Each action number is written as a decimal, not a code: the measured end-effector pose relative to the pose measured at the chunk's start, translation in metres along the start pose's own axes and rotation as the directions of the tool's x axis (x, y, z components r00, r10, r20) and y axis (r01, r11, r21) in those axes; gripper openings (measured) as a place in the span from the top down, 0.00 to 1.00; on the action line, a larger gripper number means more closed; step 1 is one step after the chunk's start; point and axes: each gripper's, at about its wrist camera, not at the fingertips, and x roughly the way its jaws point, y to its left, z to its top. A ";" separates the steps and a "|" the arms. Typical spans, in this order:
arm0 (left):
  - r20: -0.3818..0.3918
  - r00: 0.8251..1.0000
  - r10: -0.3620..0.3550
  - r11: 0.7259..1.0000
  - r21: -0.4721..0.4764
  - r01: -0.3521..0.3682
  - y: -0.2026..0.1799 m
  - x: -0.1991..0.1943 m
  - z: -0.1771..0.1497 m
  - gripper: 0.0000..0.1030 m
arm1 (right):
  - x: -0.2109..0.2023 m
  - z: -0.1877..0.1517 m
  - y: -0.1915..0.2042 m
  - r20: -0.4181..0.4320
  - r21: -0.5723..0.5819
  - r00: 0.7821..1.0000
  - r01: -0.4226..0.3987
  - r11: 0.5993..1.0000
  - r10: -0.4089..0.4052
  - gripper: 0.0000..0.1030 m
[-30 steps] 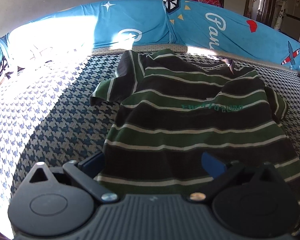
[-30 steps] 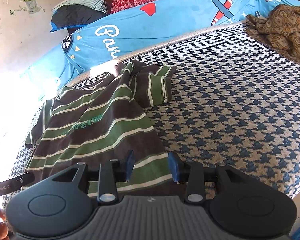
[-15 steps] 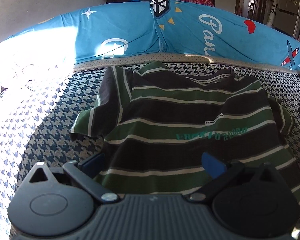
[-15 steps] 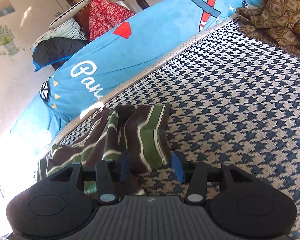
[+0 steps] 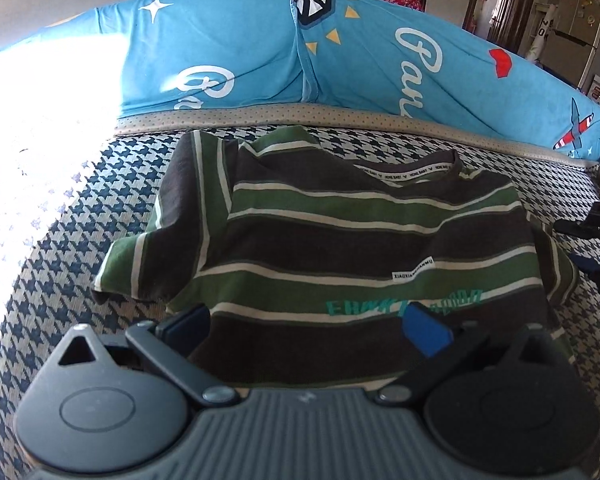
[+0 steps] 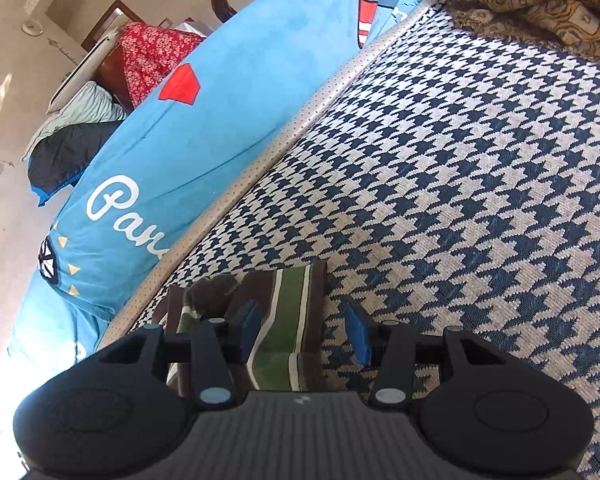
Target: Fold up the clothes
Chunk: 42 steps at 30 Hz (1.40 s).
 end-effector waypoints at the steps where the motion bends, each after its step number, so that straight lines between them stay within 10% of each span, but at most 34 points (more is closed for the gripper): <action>1: -0.001 1.000 -0.008 1.000 -0.010 0.007 0.001 0.000 0.001 0.00 | 0.004 0.001 -0.001 -0.004 0.006 1.000 0.004 1.000 -0.004 0.55; 16: -0.026 1.000 -0.016 0.994 -0.110 0.013 0.013 0.008 0.000 0.00 | 0.036 -0.012 0.030 0.017 -0.206 0.998 0.063 0.976 -0.061 0.58; 23: -0.046 0.999 -0.011 0.993 -0.115 0.006 0.011 0.013 -0.002 0.00 | 0.043 -0.023 0.046 0.041 -0.338 0.994 0.109 0.935 -0.101 0.91; 28: -0.041 0.999 -0.004 0.993 -0.115 -0.001 0.013 0.014 -0.002 0.00 | 0.040 -0.022 0.052 0.092 -0.333 0.990 0.131 0.934 -0.106 0.93; 35: -0.045 0.999 -0.003 0.993 -0.121 -0.003 0.016 0.015 -0.001 0.00 | 0.006 0.005 0.056 0.353 -0.295 0.921 0.275 0.915 -0.163 0.94; 42: -0.047 0.999 -0.009 0.994 -0.107 0.004 0.015 0.015 -0.001 0.00 | 0.009 0.027 0.022 0.337 -0.180 0.903 0.338 0.924 -0.265 0.94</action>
